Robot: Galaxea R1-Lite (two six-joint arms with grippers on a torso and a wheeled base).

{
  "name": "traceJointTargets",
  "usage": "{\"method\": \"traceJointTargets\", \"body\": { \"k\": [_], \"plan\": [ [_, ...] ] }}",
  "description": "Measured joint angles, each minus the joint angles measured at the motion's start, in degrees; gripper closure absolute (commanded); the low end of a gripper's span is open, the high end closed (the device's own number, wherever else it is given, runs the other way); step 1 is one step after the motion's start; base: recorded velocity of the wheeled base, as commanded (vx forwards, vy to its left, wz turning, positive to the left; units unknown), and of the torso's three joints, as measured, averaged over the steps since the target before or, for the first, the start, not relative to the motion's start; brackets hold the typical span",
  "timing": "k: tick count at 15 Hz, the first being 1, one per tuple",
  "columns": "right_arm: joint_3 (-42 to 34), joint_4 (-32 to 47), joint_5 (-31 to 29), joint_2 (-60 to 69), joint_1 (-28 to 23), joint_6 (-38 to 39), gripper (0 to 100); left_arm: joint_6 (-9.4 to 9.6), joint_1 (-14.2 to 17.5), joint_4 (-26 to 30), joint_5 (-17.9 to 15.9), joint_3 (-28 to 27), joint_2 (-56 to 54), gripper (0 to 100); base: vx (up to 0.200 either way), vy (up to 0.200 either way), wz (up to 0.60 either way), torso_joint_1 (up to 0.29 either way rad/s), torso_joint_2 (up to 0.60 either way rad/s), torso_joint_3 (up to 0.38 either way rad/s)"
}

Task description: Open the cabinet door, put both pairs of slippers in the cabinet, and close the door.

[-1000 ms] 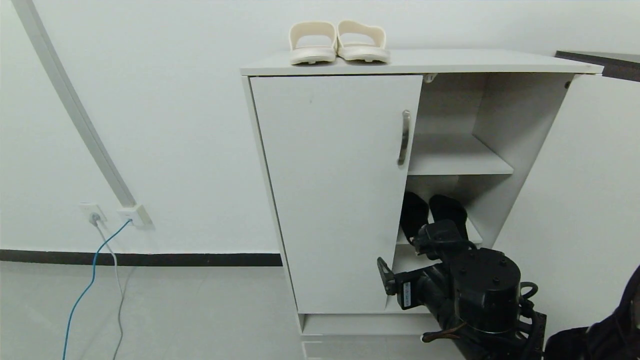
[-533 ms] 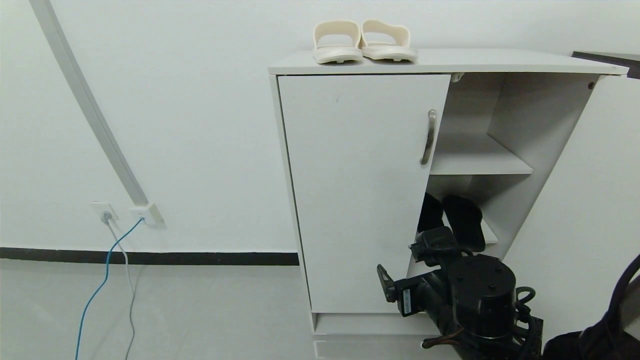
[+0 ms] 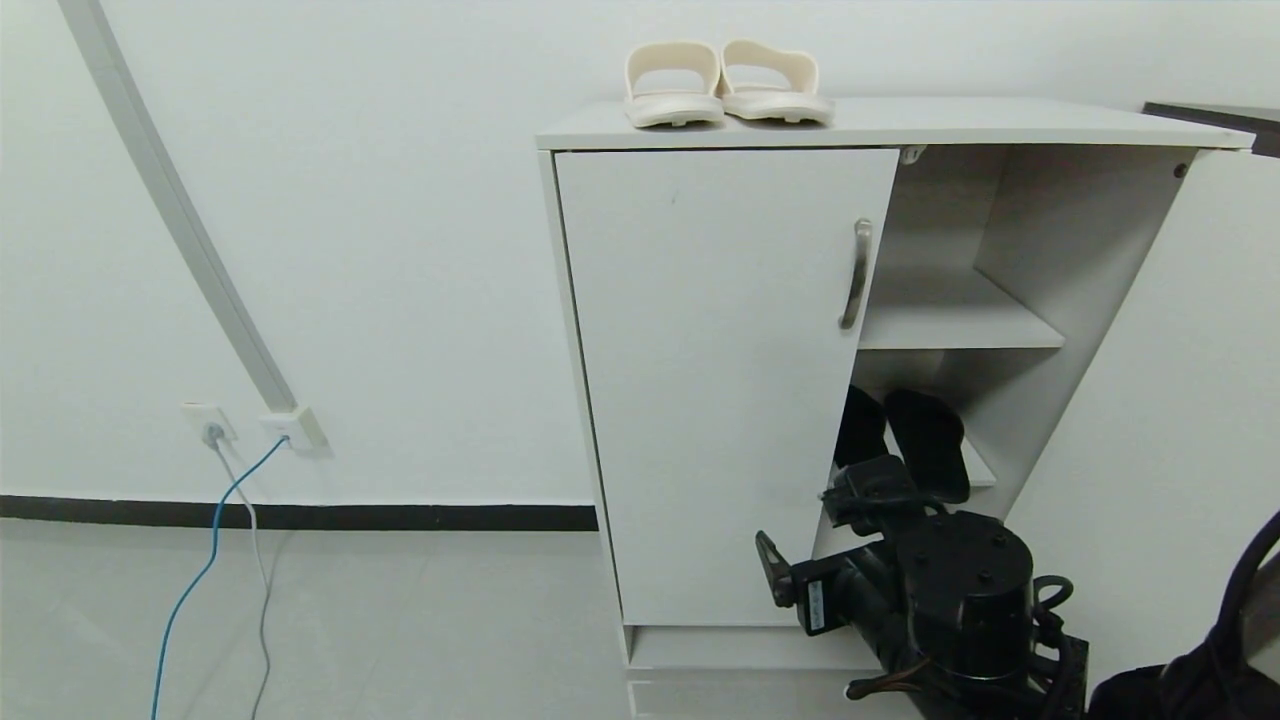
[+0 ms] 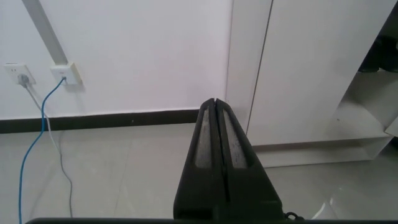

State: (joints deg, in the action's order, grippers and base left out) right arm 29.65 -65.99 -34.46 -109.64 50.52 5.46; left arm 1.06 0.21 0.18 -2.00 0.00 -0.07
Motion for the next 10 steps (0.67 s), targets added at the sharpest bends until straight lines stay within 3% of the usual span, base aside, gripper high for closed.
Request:
{"method": "traceJointTargets", "body": {
  "k": [8, 10],
  "plan": [
    [-0.40, 0.00, 0.69, -0.06, 0.00, 0.00, 0, 0.09, -0.05, 0.00, 0.00, 0.00, 0.00, 100, 0.000, 0.000, 0.00, 0.000, 0.00, 0.000],
    [-0.63, 0.05, 0.69, -0.11, 0.02, -0.02, 0, 0.09, -0.05, 0.02, 0.00, 0.00, 0.00, 100, 0.000, 0.000, 0.00, 0.002, -0.16, -0.178]
  ]
}}
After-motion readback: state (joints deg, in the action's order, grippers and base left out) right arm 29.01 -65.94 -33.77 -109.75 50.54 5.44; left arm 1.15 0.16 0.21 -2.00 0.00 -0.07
